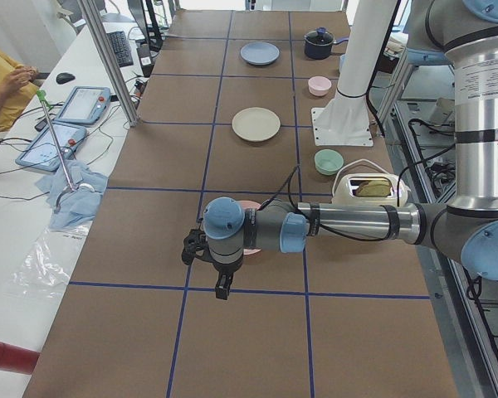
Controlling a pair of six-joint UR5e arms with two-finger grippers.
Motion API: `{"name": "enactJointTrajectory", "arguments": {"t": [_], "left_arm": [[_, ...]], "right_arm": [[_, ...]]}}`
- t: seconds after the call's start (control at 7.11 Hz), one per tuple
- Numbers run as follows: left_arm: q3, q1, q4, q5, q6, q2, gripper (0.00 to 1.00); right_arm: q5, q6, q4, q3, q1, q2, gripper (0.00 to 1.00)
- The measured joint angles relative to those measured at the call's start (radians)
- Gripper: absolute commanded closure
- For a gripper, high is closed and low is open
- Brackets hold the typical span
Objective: Stack three plates with pink and blue
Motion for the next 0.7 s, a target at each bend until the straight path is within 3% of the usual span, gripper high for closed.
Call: {"name": "enactJointTrajectory", "arguments": {"t": [0.7], "left_arm": [[-0.036,0.002,-0.028,0.005,0.003,0.001,0.00]], "right_arm": [[-0.002,0.000,0.056,0.006,-0.017,0.011,0.00]]}}
